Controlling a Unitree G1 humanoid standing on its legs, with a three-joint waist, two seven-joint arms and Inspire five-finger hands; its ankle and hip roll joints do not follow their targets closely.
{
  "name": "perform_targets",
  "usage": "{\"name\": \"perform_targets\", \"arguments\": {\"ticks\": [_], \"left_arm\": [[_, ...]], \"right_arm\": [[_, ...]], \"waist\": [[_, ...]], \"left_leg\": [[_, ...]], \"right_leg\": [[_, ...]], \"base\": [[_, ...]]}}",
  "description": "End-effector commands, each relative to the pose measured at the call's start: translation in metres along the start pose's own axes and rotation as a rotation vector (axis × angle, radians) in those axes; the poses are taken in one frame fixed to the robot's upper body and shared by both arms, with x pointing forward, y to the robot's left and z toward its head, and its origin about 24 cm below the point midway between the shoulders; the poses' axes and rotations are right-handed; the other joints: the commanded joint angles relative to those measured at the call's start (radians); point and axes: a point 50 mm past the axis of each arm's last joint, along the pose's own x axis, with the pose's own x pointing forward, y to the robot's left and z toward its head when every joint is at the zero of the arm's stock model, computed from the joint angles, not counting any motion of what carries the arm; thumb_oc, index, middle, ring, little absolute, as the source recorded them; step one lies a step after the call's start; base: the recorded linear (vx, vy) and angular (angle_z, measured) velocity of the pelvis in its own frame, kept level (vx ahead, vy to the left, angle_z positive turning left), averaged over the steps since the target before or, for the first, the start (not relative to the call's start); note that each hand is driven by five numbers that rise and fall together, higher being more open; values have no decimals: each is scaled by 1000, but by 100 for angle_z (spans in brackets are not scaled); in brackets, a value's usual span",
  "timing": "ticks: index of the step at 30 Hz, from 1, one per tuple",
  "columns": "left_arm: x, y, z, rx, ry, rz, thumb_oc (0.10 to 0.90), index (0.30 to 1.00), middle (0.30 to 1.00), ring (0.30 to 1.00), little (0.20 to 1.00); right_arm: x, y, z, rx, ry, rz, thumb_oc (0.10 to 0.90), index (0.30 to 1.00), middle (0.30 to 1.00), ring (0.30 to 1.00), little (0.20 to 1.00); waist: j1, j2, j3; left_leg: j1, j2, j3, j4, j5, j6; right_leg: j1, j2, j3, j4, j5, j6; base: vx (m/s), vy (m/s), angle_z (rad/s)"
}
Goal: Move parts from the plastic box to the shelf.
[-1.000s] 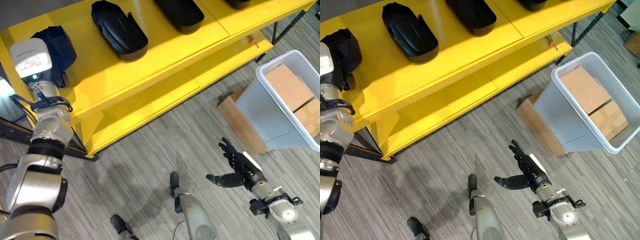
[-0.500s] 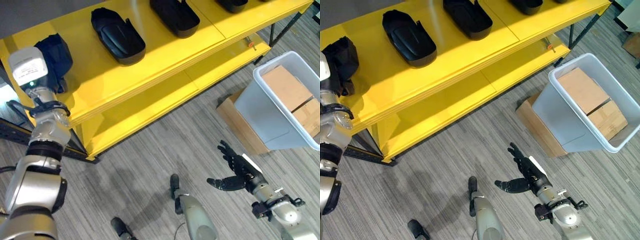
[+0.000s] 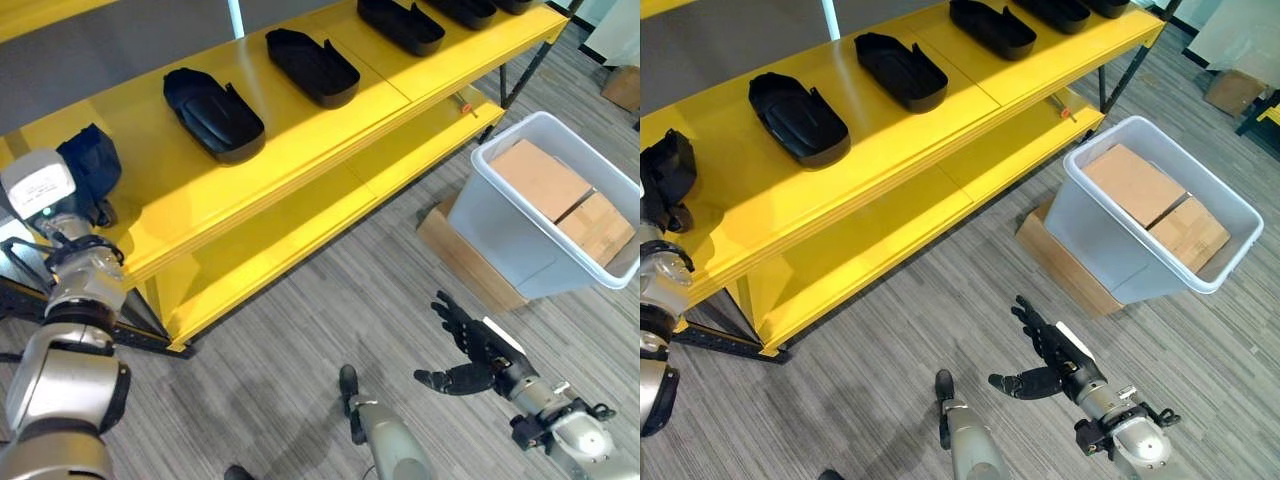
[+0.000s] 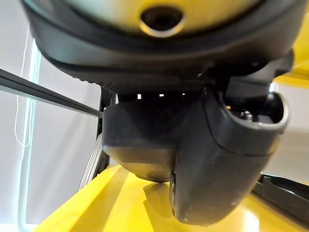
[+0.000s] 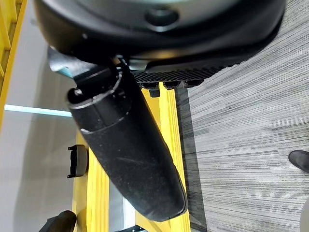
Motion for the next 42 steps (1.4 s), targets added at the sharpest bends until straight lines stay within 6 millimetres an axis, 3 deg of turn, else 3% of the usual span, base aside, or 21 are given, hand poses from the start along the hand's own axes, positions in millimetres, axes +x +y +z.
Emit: {"name": "perform_targets", "arguments": {"ticks": [1, 6, 7, 8, 16, 27, 42], "left_arm": [[-29, -35, -73, 39, 278, -340, 400, 300, 300, 300, 300], [-27, -33, -72, 34, 282, -335, 416, 322, 322, 322, 322], [-26, -32, -71, 38, 275, -334, 700, 720, 720, 720, 720], [-26, -32, -71, 38, 275, -334, 900, 1000, 1000, 1000, 1000], [-30, -38, -70, 64, 246, -362, 900, 1000, 1000, 1000, 1000], [-36, -55, -43, 78, 145, -432, 900, 1000, 1000, 1000, 1000], [-28, -50, -11, 0, 71, -396, 900, 1000, 1000, 1000, 1000]], "right_arm": [[12, -4, 65, 0, -366, -6, 900, 1000, 1000, 1000, 1000], [11, -4, 66, -2, -371, -3, 900, 1000, 1000, 1000, 1000], [11, -4, 66, -1, -370, -2, 900, 1000, 1000, 1000, 1000], [11, -4, 66, -1, -370, -2, 900, 1000, 1000, 1000, 1000], [10, -5, 66, 3, -371, -12, 900, 1000, 1000, 1000, 1000], [10, -9, 63, -26, -344, -35, 900, 1000, 1000, 1000, 1000], [10, -11, 59, -55, -316, -44, 900, 1000, 1000, 1000, 1000]], "waist": [[-26, -82, 81], [-33, -84, 76], [-36, -83, 75], [-35, -84, 75], [-39, -79, 72], [-34, -64, 83], [-28, -49, 89]], "left_leg": [[71, 56, -25, 107, -68, -51], [75, 57, -17, 104, -66, -53], [78, 58, -13, 102, -64, -54], [79, 58, -13, 102, -64, -54], [84, 57, -8, 97, -61, -55], [82, 54, -17, 106, -76, -50], [80, 48, -23, 110, -82, -47]], "right_leg": [[1, -47, 45, 52, -96, 125], [-3, -42, 53, 52, -95, 127], [-4, -40, 54, 52, -95, 129], [-4, -40, 54, 52, -95, 129], [-11, -34, 56, 55, -97, 127], [-2, -42, 61, 55, -98, 124], [1, -47, 61, 55, -98, 123]], "base": [[8, 2, -8], [10, -2, -7], [7, -2, -5], [12, -6, -6], [6, -3, -3], [-1, 4, 0], [-1, 1, 0]]}}
